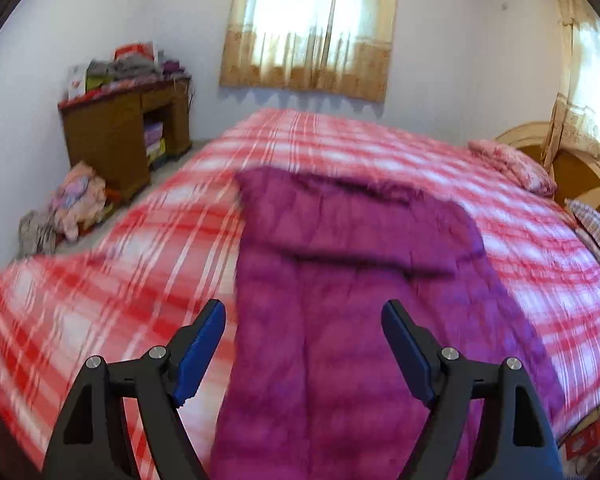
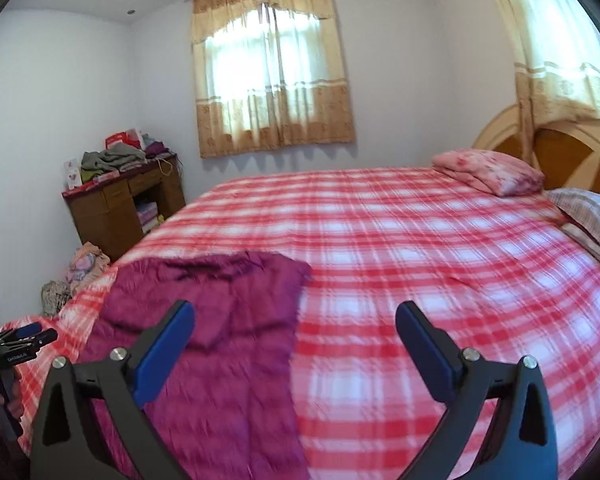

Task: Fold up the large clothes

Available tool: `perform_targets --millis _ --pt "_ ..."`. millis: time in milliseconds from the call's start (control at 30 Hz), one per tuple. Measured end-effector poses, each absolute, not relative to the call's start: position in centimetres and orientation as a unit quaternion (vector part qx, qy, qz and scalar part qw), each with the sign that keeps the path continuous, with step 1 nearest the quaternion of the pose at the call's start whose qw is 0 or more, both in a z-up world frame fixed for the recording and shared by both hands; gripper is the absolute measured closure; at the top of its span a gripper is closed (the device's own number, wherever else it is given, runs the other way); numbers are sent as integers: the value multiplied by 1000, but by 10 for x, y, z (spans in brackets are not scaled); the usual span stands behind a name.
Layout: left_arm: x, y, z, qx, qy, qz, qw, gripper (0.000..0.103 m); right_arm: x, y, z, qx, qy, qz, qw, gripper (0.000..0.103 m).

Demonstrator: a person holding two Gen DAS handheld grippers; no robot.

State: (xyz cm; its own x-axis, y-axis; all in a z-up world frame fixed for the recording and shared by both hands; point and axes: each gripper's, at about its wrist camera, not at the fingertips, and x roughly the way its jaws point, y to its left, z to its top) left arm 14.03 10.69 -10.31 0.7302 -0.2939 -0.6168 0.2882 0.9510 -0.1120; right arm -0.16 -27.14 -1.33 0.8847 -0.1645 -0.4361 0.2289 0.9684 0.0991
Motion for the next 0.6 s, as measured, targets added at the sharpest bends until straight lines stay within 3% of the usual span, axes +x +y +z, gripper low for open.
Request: perform_targets --millis 200,533,600 --pt "99 133 -136 -7 364 -148 920 22 -51 -271 -7 44 239 -68 968 0" --pt "78 144 -177 -23 412 -162 896 22 -3 -266 -141 92 416 -50 903 1" --pt "74 147 -180 -34 406 -170 897 22 1 -266 -161 108 440 -45 890 7"
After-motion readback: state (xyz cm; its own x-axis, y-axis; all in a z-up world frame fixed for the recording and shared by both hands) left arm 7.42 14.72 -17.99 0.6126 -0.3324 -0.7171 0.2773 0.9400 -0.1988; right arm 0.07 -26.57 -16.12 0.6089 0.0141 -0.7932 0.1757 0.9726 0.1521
